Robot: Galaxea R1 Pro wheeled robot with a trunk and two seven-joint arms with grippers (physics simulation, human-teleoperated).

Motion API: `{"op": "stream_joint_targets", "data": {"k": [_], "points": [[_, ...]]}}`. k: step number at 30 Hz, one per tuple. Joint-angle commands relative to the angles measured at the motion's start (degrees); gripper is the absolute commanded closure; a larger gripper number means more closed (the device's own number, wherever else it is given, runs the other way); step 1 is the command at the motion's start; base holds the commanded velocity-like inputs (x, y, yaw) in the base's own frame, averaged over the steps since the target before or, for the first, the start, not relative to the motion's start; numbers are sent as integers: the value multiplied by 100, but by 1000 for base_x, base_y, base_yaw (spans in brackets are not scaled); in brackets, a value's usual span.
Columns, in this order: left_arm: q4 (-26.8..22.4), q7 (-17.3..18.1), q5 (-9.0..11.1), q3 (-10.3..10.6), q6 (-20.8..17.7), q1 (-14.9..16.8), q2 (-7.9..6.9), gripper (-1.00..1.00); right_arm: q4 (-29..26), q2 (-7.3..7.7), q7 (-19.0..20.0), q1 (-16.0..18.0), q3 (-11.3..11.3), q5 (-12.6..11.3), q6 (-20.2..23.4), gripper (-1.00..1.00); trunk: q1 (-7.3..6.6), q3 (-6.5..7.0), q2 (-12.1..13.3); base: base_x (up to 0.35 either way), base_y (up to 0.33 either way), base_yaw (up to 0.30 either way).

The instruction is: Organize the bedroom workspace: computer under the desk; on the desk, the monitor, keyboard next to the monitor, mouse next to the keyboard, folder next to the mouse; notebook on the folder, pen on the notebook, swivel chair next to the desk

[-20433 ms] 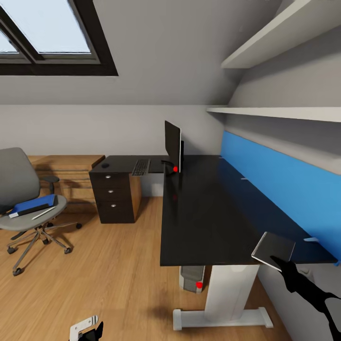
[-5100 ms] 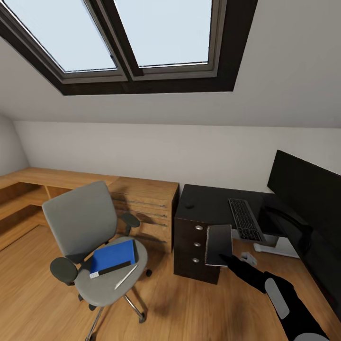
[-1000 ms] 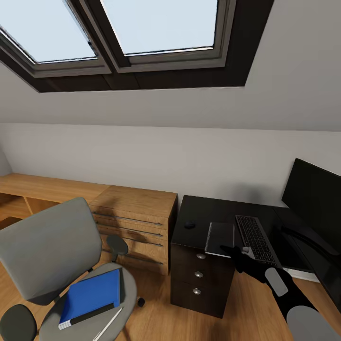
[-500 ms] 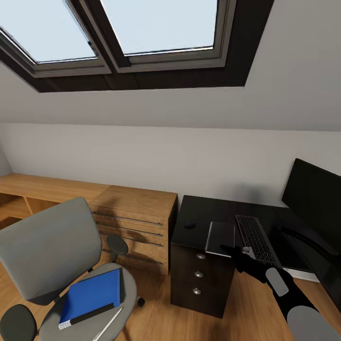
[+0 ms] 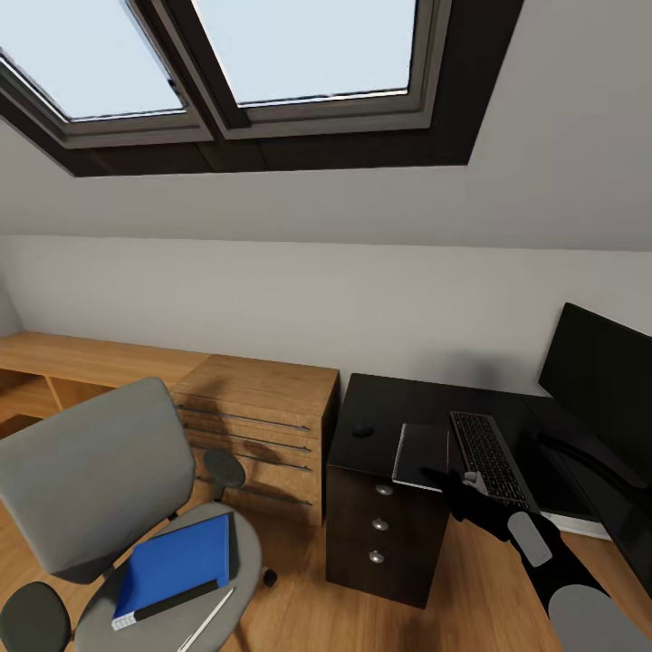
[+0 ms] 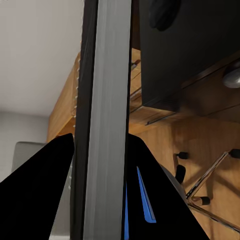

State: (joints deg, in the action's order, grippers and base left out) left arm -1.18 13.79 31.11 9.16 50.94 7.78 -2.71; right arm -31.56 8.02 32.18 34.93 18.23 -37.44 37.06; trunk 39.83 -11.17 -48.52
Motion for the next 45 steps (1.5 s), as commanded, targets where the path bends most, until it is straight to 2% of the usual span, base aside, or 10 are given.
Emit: {"op": "stream_joint_targets", "data": {"k": [1,45], "points": [[4,29,62,42,13,4,-1,-100,0,-2,8,5,22,-10,38,100,1,-8,-6,0,0,0],[4,61,62,42,21,4,20,-100,1,-2,8,5,14,-2,39,100,1,-8,-6,0,0,0]]}}
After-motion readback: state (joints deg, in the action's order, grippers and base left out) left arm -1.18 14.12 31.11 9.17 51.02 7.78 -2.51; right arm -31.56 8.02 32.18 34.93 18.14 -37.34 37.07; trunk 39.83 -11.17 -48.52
